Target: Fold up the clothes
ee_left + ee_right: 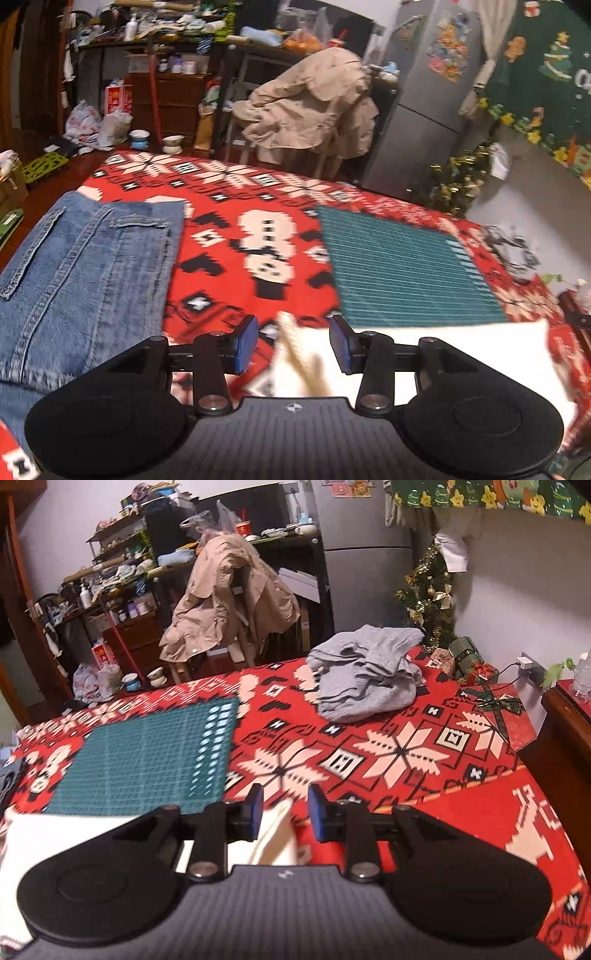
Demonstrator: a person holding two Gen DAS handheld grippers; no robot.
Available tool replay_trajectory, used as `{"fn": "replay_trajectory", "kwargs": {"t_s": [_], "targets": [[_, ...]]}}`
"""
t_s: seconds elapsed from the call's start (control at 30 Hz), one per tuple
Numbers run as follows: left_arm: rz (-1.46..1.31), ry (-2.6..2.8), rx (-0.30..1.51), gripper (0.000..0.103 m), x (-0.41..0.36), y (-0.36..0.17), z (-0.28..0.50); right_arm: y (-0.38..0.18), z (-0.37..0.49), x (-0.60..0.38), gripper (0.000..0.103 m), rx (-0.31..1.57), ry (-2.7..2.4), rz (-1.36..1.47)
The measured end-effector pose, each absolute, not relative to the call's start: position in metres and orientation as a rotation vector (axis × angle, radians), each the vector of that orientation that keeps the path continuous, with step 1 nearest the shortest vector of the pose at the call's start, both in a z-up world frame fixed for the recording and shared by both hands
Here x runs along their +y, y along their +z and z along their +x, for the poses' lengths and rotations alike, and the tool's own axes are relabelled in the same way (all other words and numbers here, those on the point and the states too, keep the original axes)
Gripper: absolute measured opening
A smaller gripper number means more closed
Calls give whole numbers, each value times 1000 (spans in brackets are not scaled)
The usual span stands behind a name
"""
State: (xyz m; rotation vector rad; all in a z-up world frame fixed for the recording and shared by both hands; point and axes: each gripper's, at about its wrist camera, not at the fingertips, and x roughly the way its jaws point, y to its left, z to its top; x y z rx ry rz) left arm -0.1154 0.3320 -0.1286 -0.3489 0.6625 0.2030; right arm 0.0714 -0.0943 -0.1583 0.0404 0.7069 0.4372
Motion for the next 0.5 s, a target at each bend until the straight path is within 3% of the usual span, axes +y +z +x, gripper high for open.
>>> {"fn": "replay_trajectory", "kwargs": {"t_s": [0.17,0.33,0.5], "targets": [[-361,164,655,54,289,-104,-138,-128,30,-90,49,701,488,22],[-329,133,702,60,237,-85,-155,-97,-15,-82,76,683,529,-19],[-386,175,724,62,202,-63,-162,-76,-53,-66,88,696,582,-62]]}}
